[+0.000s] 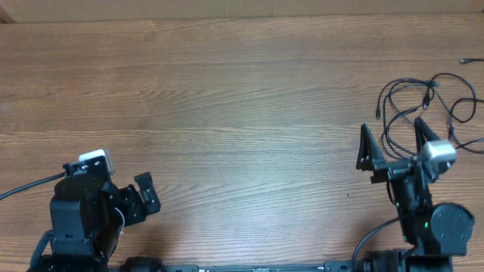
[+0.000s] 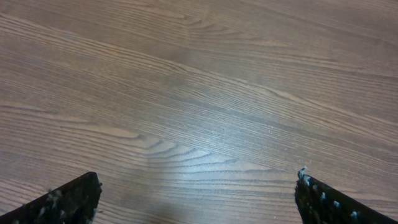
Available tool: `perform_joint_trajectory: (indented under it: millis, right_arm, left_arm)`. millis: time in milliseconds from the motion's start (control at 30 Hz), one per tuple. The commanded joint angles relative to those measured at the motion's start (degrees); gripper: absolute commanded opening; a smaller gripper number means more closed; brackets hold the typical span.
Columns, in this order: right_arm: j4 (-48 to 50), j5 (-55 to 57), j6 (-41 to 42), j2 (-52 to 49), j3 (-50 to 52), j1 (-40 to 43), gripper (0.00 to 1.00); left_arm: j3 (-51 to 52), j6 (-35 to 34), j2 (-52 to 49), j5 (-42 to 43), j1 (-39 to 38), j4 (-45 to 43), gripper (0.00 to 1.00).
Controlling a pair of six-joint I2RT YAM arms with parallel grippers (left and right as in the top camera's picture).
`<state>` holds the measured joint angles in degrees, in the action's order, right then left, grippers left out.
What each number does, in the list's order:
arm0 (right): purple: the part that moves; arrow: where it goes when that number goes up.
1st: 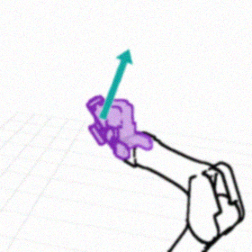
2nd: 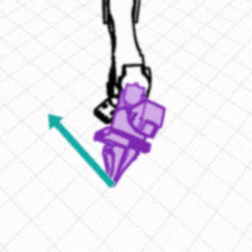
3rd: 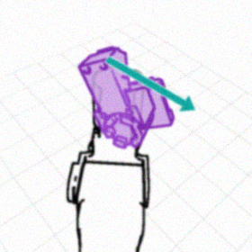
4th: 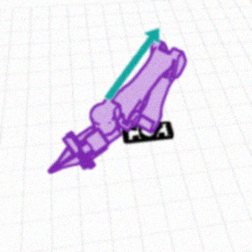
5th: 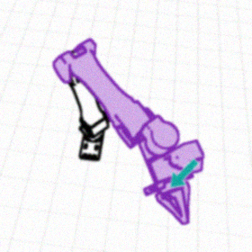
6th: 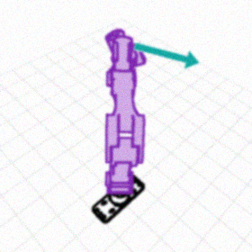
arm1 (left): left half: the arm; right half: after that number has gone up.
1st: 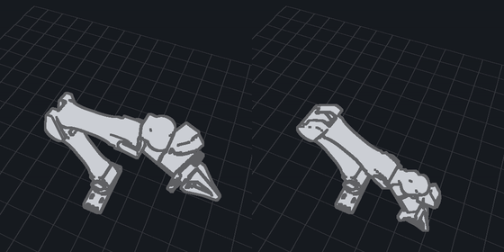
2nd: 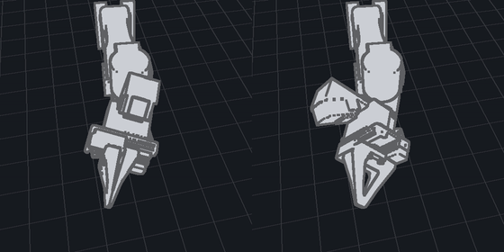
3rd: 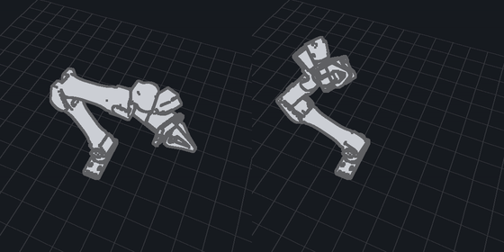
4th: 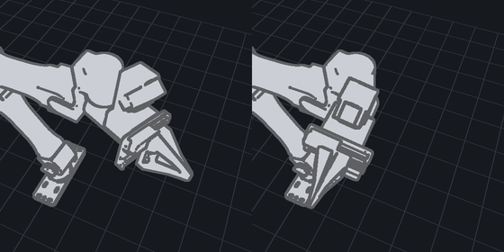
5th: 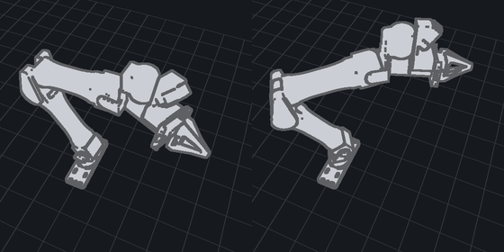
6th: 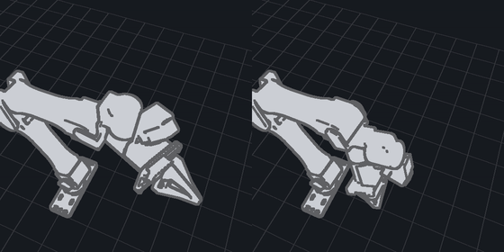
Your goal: Untangle cables
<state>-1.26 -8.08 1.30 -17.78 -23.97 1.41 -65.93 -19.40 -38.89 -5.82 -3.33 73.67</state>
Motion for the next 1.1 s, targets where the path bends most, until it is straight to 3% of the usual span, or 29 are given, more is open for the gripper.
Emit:
perform_joint_trajectory:
  millis: [0,333,533,1000,1067]
  right_arm:
    - [2.82,0.57,-0.31,4.7,4.22,-0.17,1.0]
    - [15.47,0.57,-0.31,16.65,17.9,-0.17,1.0]
    - [22.1,0.57,-0.31,17.64,23.32,-0.24,1.0]
    - [-3.19,-0.96,-4.28,17.64,23.52,-0.24,1.0]
    - [-2.8,-1.01,-4.15,17.64,23.52,-0.31,1.0]
  left_arm:
    - [0.33,-0.79,-0.09,-0.15,-0.07,-0.17,0.99]
    - [0.33,-0.79,-0.09,-0.15,-0.07,-0.17,0.99]
    - [0.33,-0.79,-0.11,-0.15,-0.07,-0.17,0.99]
    - [0.33,-0.79,-0.09,-0.15,-0.07,-0.17,0.99]
    - [0.33,-0.79,-0.11,-0.15,-0.07,-0.17,1.0]
